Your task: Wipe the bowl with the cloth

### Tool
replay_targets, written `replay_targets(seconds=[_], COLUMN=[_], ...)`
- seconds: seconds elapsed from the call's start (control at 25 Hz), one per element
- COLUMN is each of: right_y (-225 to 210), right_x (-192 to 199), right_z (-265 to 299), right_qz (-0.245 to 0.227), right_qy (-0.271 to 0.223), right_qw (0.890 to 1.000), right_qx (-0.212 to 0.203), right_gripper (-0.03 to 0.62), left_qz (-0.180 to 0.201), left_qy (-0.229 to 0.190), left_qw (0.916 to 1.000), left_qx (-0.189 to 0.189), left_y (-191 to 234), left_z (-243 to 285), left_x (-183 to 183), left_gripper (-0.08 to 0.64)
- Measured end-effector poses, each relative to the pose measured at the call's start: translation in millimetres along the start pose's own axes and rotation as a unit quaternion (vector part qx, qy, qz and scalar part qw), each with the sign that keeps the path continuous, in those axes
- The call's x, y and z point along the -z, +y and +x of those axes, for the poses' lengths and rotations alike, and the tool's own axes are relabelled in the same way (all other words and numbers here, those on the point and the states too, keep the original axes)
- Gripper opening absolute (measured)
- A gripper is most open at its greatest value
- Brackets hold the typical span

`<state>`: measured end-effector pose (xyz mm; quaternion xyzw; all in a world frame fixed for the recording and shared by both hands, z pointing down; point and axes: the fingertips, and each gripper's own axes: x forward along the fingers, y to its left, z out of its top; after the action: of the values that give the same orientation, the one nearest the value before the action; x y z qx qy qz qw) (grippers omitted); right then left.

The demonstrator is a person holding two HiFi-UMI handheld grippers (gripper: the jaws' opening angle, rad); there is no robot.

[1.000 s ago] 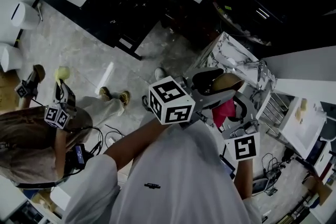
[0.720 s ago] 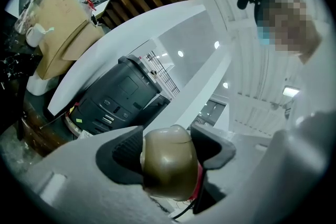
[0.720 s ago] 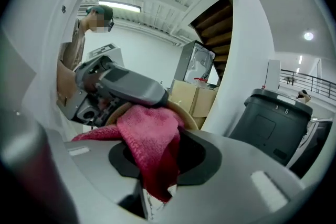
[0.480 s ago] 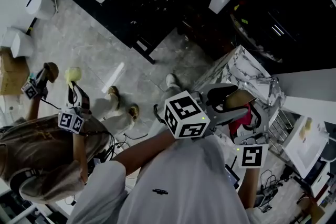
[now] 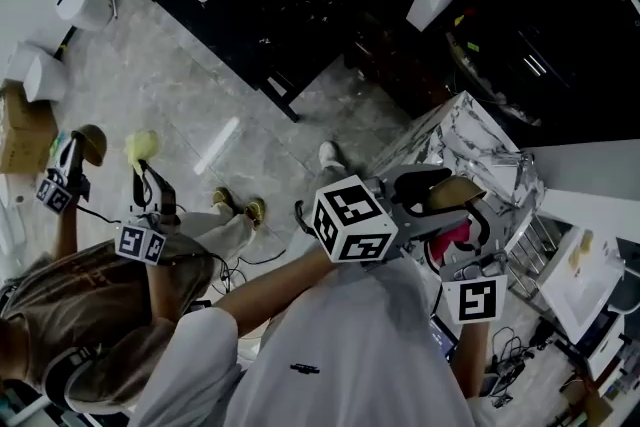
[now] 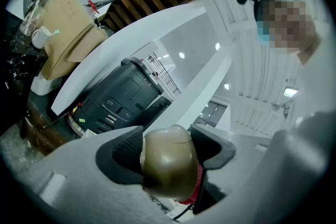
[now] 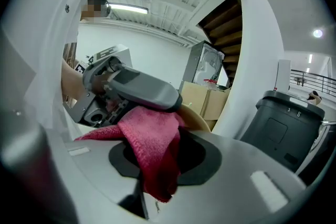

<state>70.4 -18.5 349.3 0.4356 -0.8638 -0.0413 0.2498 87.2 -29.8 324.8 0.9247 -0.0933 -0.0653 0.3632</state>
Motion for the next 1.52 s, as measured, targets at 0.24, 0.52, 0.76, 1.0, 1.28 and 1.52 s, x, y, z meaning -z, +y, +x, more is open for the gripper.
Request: replay_targets(seconds=[0.24,0.52,0.76,1.0,1.28,1.52], right_y=[-11,0,22,24,8,-5], right_x=[5,13,20,11,10,17], right_z=[0,-6,-20,-31,-44,-52], right_qz=[-0.052,-0.053,-0.022,0.084,0.137,0.189], right_qy=[0.021,0.055,0.049,-0.011,-0.048,-0.073], right_qw=[0.998,0.997,0.998,0.996,0.989,0.977], right_qx=[0.02,0.009,-0.027,-0.022,0.017,0.063], right_gripper=[0.117,0.115,0.115,0.115,0.117,0.116], left_qz=[0.022,0.019,0.018,0.031,0.031,0.034], left_qy=[-0.011,-0.013,-0.003,0.023,0.033,0.035], left_qw=[0.9997,0.9997,0.9997,0.9992,0.999,0.9988], left_qx=[-0.008,-0.01,-0.019,-0.007,0.0,-0.001], left_y=[-8,-10,-3,-16,-23,-22], left_z=[-4,-13,-9,2,6,4], left_x=[-1,-2,4,20,27,26], left_gripper=[0.29,0.29,0.29,0.29,0.29,0.29])
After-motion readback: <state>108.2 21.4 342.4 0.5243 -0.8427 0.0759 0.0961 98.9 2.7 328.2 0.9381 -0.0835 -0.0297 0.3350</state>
